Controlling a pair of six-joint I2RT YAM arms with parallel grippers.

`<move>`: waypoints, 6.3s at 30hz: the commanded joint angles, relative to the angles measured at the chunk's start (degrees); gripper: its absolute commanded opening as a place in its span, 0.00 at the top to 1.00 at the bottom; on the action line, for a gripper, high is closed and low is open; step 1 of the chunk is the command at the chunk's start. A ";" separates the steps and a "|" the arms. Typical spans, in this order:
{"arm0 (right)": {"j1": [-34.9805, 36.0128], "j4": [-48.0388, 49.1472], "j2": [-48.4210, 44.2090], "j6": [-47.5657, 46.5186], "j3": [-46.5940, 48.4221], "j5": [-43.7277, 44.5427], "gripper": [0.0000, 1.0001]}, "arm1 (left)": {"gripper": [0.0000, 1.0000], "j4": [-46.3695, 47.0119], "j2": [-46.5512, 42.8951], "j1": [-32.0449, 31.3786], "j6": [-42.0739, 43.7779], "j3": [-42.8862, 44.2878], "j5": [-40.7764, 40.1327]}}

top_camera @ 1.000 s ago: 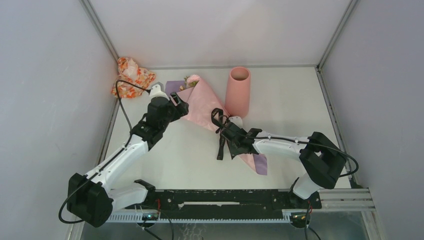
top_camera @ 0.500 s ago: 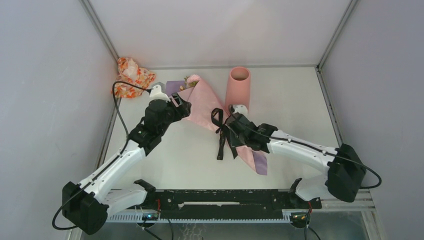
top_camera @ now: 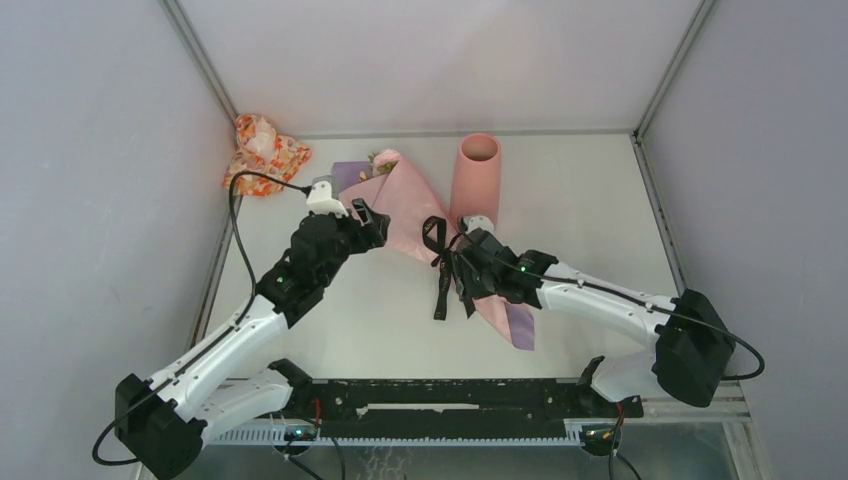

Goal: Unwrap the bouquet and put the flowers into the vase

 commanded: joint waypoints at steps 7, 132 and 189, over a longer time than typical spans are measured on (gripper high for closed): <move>0.65 9.30 7.31 0.45 -5.27 -3.83 0.46 | 0.26 2.52 0.58 -0.29 1.28 0.48 -0.58; -21.90 13.00 6.19 -8.53 4.23 -24.27 1.00 | 0.68 2.41 45.27 -18.44 -19.10 15.28 6.01; -59.24 10.57 -11.45 2.49 -10.18 -29.19 1.00 | 1.00 -41.98 -18.00 9.87 -24.38 2.54 -17.47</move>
